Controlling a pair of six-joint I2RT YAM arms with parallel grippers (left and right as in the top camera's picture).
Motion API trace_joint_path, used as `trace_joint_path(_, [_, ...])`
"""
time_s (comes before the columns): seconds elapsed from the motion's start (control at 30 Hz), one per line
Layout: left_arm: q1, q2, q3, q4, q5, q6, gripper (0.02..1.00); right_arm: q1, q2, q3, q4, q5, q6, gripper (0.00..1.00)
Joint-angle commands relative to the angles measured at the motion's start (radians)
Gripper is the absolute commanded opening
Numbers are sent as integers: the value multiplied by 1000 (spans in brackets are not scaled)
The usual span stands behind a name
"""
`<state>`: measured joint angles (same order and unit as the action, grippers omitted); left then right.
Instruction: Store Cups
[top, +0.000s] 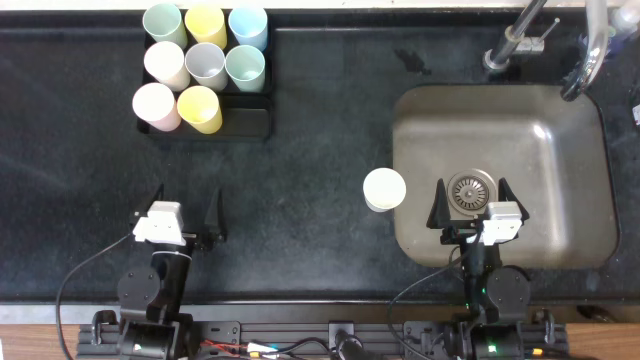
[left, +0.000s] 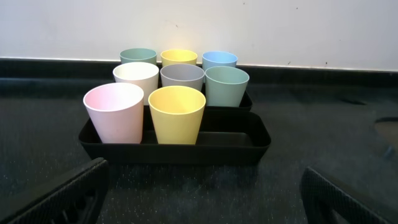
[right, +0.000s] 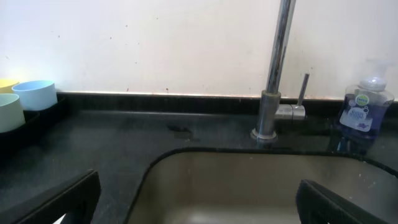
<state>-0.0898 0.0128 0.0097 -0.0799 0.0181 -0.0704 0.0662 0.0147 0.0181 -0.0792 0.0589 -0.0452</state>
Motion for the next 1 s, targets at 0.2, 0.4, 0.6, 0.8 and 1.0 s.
trace_joint_path(0.2, [5, -10, -2, -5, -12, 22, 1000, -1, 12, -5, 9, -14, 61, 998])
trace_joint_path(0.4, [5, -10, -2, -5, -12, 22, 1000, -1, 191, 237, -116, -59, 166, 996])
trace_joint_path(0.6, [5, -10, -2, -5, -12, 22, 1000, 0, 484, 722, -625, -77, 142, 998])
trace_joint_path(0.8, [5, -10, -2, -5, -12, 22, 1000, 0, 748, 1082, -938, -95, 119, 998])
trace_joint_path(1.0, [5, -10, -2, -5, -12, 22, 1000, 0, 998, 1311, -1185, -188, 66, 1000])
